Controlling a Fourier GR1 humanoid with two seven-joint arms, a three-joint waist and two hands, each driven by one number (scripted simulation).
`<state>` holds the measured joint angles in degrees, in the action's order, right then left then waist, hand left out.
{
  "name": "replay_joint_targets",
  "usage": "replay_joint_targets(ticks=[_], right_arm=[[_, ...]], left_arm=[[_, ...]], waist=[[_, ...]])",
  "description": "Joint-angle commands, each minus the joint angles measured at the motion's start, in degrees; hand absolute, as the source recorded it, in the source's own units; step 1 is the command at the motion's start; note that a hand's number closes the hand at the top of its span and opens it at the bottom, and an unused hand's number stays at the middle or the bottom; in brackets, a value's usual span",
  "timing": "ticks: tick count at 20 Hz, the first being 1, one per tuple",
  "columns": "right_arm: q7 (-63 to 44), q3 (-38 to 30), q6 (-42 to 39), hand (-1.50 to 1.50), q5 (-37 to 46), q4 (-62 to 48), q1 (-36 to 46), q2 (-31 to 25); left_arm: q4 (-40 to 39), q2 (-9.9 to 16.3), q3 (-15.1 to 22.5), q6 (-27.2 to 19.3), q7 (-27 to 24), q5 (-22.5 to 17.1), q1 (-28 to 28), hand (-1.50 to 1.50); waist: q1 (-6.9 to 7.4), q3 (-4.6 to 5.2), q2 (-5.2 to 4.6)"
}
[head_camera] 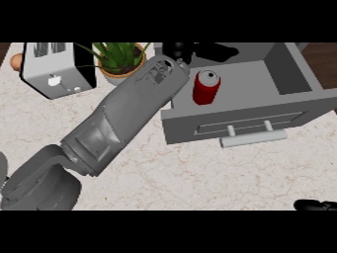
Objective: Pick up the can, place it into the drawer and close the drawer
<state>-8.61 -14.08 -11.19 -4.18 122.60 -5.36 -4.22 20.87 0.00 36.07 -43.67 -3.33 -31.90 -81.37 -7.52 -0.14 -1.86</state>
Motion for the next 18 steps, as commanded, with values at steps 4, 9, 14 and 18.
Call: replay_joint_targets(ticks=[4,9,14,18], right_arm=[[5.5,0.9,-0.2,-1.5,9.4,1.1,0.5,-3.2],[7.0,2.9,-1.8,-1.5,14.2,5.6,-0.8,-5.8],[7.7,7.1,0.1,-1.5,23.3,6.2,0.4,-6.0],[9.0,8.5,1.2,-1.5,32.5,2.4,3.6,-9.4]], left_arm=[[1.8,0.0,0.0,-2.3,-1.3,-3.4,0.9,-1.5],[1.1,0.0,-2.1,-1.0,-3.0,-6.2,1.1,-1.5],[2.2,0.0,-3.2,-0.6,-3.4,-8.5,-1.2,-1.5],[4.6,0.0,-1.8,-4.3,-5.6,-8.8,0.2,-1.5]], waist=[[-0.09,0.0,-0.14],[0.57,0.07,0.07],[2.65,0.1,0.57],[3.77,0.09,0.79]])
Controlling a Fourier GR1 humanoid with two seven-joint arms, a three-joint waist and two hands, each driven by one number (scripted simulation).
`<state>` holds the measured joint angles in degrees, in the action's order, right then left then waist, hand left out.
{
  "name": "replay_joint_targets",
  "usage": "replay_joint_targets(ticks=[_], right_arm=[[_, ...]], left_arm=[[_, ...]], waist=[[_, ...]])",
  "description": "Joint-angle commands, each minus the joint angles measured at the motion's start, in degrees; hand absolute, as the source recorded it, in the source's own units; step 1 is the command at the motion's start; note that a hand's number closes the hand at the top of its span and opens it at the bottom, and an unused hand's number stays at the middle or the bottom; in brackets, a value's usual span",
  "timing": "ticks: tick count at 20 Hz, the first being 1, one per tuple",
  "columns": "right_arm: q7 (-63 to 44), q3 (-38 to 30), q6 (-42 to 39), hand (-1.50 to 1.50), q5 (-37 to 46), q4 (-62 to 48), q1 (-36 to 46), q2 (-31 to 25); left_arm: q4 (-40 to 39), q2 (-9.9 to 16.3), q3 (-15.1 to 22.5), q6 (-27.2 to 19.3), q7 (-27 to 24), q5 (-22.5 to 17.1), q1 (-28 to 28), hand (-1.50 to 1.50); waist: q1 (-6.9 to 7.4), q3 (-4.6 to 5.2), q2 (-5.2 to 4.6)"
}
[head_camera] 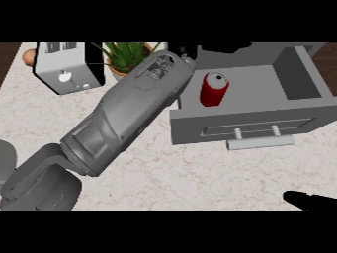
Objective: Pick up the can, place it into the drawer and close the drawer
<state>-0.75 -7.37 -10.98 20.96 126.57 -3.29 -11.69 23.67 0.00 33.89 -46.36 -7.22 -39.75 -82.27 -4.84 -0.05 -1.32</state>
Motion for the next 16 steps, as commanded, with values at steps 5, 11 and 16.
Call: replay_joint_targets(ticks=[5,11,16], right_arm=[[1.8,9.9,5.4,-1.5,22.8,-8.7,5.1,-1.9],[0.3,11.5,5.0,-1.5,30.0,-14.8,7.8,-4.3],[0.3,15.6,13.7,-1.5,39.5,-25.2,8.7,-0.2]], left_arm=[[2.7,0.0,1.9,-2.8,2.6,-1.4,-2.3,-1.5],[4.2,0.0,2.3,-3.8,2.3,0.9,1.3,-1.5],[6.7,4.6,-0.2,-0.5,4.7,2.1,1.8,-1.5]], waist=[[2.8,0.0,0.44],[4.41,0.04,1.15],[5.53,0.04,1.33]])
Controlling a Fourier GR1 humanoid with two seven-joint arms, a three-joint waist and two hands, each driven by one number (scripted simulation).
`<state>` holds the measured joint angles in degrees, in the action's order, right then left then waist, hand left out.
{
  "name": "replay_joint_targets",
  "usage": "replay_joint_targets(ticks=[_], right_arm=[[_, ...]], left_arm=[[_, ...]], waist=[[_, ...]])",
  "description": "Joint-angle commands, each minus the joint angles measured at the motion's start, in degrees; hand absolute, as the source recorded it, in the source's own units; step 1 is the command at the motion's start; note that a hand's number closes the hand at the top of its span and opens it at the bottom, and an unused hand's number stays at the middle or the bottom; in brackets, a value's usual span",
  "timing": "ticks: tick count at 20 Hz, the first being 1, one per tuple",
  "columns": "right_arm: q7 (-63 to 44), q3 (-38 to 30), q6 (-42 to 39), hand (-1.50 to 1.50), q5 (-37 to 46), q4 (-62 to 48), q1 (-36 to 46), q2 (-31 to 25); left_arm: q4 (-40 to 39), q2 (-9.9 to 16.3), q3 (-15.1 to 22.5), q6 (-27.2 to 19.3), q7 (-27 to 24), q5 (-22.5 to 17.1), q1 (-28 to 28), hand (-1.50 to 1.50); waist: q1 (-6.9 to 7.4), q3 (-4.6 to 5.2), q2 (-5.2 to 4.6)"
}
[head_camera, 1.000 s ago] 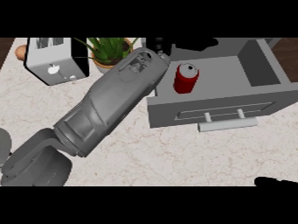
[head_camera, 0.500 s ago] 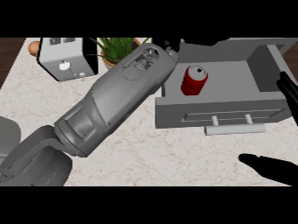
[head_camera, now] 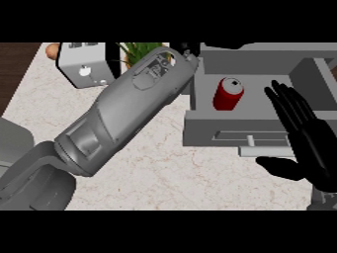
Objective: Pick up the can, place it into the drawer and close the drawer
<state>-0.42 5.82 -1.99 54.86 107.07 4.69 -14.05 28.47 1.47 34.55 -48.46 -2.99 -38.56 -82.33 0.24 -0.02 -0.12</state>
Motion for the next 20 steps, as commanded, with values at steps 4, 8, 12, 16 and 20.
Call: replay_joint_targets(ticks=[4,8,12,16,20], right_arm=[[4.9,-2.4,12.1,-1.5,3.7,-17.9,5.3,3.2],[4.5,-2.1,17.4,-1.5,7.3,-27.7,9.4,6.1],[5.3,-5.1,20.0,-1.5,7.8,-35.1,14.3,5.5],[5.9,-4.9,24.2,-1.5,11.0,-41.4,16.0,6.5],[6.4,-7.8,27.8,-1.5,12.7,-49.3,20.9,5.0]], left_arm=[[6.7,5.3,0.2,0.7,4.1,2.8,4.0,-1.5],[12.6,9.3,2.2,0.5,11.5,4.6,3.1,-1.5],[18.7,12.6,3.4,0.9,12.6,5.5,8.1,-1.5],[22.3,17.3,1.6,2.5,14.4,5.3,9.4,-1.5],[26.9,19.7,2.0,2.2,18.1,5.6,9.9,-1.5]], waist=[[1.07,-0.03,0.22],[1.88,-0.03,0.48],[3.08,-0.02,0.5],[2.73,-0.02,0.22],[3.55,-0.06,0.14]])
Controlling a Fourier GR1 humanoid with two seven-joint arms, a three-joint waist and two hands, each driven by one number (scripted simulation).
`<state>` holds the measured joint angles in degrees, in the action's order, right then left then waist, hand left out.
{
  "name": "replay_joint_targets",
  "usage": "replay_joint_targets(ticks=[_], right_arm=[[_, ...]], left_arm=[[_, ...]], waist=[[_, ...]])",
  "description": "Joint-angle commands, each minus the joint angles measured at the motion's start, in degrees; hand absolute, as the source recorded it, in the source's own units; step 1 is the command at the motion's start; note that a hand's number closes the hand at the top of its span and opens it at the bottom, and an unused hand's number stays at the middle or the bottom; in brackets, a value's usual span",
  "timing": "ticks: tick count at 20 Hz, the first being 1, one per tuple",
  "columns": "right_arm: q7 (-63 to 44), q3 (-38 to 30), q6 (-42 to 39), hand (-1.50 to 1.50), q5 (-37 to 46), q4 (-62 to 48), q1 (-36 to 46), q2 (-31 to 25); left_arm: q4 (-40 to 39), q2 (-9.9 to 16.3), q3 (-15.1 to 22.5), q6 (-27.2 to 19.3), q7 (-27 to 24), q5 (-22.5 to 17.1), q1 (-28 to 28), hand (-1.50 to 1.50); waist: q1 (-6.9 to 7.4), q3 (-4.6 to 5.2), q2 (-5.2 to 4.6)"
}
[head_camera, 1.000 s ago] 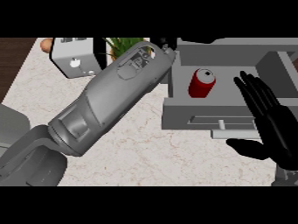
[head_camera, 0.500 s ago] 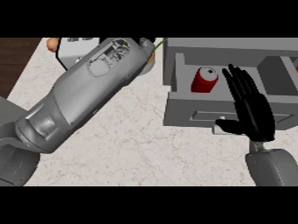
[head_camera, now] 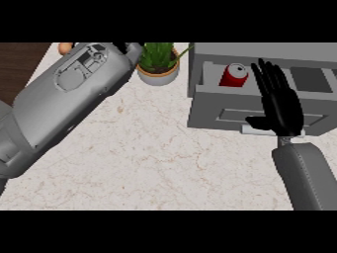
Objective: Pick up the can, place it into the drawer and close the drawer
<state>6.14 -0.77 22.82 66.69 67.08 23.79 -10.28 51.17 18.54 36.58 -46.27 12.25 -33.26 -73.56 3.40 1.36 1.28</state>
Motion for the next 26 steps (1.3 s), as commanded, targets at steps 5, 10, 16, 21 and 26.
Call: replay_joint_targets(ticks=[5,10,16,21,26], right_arm=[[0.0,-3.6,9.1,-1.5,2.2,-17.1,7.3,2.1],[0.0,-7.1,11.0,-1.5,1.8,-26.6,17.7,0.9],[-0.6,-9.5,17.5,-1.5,3.5,-38.4,26.3,1.1],[0.7,-11.6,18.4,-1.5,2.9,-45.5,33.0,-1.0],[-2.8,-11.9,16.8,-1.5,4.2,-48.7,38.8,-1.7]], left_arm=[[9.3,5.8,0.0,0.3,2.5,1.1,7.2,-1.5],[12.5,6.6,0.5,-0.8,2.6,2.5,11.6,-1.5],[18.6,9.3,-0.2,0.2,3.9,3.0,16.0,-1.5],[21.2,11.3,-1.3,1.6,4.4,3.8,17.4,-1.5],[23.7,11.9,-1.2,2.8,2.4,4.1,21.9,-1.5]], waist=[[0.63,-1.43,-1.48],[0.49,-1.44,-1.79],[0.89,-1.46,-2.07],[0.95,-1.49,-2.41],[1.97,-1.45,-2.67]])
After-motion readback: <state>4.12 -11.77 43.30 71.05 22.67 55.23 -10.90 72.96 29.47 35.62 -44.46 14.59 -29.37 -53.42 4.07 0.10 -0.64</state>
